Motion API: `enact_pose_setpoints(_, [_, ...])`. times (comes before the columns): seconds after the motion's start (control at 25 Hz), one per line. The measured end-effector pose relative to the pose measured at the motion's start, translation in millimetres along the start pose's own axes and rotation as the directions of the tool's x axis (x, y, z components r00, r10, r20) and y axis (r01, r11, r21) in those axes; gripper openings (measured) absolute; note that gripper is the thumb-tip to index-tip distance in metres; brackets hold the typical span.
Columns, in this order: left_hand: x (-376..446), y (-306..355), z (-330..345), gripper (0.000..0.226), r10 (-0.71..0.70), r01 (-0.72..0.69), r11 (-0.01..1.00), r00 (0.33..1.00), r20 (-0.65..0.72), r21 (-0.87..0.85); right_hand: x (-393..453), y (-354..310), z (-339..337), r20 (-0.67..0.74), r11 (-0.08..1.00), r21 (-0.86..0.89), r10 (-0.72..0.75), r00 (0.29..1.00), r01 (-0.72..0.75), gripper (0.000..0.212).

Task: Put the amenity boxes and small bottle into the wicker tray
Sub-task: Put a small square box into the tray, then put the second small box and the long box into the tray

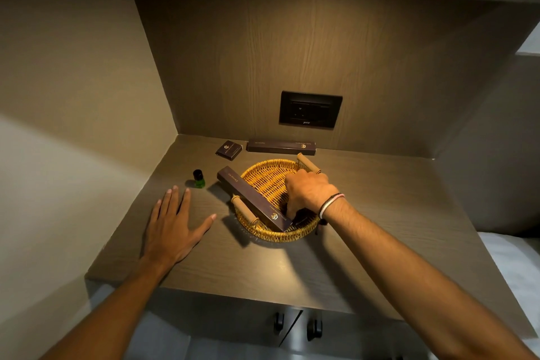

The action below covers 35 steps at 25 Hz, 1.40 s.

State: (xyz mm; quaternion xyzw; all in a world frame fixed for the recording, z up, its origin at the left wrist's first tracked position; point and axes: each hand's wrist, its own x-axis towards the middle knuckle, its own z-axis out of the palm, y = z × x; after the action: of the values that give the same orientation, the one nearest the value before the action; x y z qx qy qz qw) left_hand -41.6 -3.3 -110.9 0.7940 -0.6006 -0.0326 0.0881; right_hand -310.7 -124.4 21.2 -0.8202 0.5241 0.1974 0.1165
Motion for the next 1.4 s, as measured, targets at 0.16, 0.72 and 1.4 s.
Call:
enact_pose_setpoints(0.16, [-0.7,1.0,-1.0,0.109,0.003,-0.003,1.0,1.0,-0.002,-0.009,0.0,3.7,-4.2,0.083,0.999,0.0,0.038,0.996,-0.038,0.073])
enact_pose_setpoints(0.72, [-4.8,8.8,-8.6,0.104,-0.002,0.002,1.0,1.0,-0.014,-0.012,80.5,26.6,-49.8,-0.342,0.961,0.24,-0.05,0.938,0.139,0.038])
enact_pose_setpoints(1.4, [-3.6,7.5,-3.8,0.101,-0.026,0.025,1.0,0.999,-0.038,-0.016,129.8,10.0,-42.3,-0.279,0.987,-0.009,-0.156,0.948,0.159,0.039])
